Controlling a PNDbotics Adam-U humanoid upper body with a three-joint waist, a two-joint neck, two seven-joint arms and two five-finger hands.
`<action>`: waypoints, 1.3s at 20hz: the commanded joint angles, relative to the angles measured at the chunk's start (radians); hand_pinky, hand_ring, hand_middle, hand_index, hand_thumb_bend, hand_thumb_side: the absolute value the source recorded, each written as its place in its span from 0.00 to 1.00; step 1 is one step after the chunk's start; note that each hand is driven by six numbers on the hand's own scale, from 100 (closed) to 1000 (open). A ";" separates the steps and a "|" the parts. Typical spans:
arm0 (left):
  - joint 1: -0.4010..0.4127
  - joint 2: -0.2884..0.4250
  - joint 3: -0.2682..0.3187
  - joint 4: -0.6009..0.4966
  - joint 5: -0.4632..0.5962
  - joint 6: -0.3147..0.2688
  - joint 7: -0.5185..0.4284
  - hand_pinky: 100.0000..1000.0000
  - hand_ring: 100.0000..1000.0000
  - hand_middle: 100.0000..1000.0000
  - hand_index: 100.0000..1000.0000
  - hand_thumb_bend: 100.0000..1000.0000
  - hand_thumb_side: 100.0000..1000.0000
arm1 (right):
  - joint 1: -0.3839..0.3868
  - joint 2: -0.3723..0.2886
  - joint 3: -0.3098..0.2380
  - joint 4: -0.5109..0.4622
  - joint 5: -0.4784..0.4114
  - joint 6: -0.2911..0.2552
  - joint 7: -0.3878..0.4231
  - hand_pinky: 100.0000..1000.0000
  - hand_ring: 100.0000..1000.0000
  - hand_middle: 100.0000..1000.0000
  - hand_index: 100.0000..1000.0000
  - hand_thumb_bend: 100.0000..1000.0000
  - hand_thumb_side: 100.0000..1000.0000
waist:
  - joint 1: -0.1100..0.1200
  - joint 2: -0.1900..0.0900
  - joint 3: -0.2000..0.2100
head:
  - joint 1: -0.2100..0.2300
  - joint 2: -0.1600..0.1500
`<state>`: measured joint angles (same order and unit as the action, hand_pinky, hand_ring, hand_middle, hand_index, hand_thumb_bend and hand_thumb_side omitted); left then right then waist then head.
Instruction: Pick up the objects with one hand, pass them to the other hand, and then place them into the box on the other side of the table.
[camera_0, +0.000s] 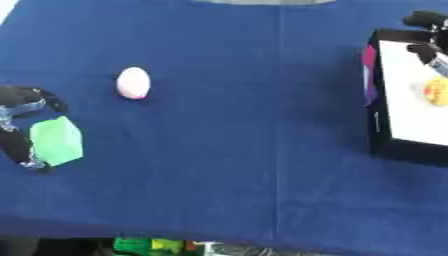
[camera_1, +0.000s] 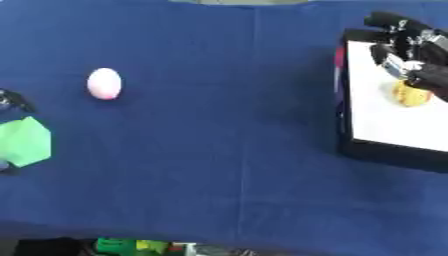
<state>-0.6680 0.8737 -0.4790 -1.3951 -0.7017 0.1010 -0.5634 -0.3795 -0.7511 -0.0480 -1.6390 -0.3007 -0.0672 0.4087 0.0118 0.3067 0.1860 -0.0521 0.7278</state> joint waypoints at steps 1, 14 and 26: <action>-0.016 0.017 0.007 0.009 0.002 0.002 0.014 0.90 0.93 0.78 0.83 0.62 0.05 | -0.007 -0.021 -0.009 -0.007 0.008 -0.006 -0.003 1.00 1.00 1.00 1.00 0.00 0.36 | 0.001 -0.020 0.001 | 0.005 0.000; -0.026 0.049 0.096 -0.204 0.196 0.087 -0.009 0.75 0.71 0.55 0.60 0.17 0.00 | -0.013 -0.036 -0.014 -0.018 -0.022 -0.005 -0.015 1.00 1.00 1.00 1.00 0.00 0.34 | 0.001 -0.024 0.009 | -0.010 0.000; -0.104 -0.183 0.118 -0.254 0.275 0.121 0.264 0.73 0.57 0.47 0.60 0.00 0.00 | -0.114 -0.095 0.008 -0.145 -0.176 -0.013 -0.018 1.00 1.00 1.00 1.00 0.00 0.19 | -0.007 -0.038 0.006 | -0.044 -0.013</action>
<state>-0.7538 0.7031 -0.3765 -1.6586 -0.4235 0.2277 -0.3215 -0.4777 -0.8026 -0.0391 -1.7516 -0.4593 -0.0793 0.3846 0.0039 0.2955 0.1920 -0.0913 0.7264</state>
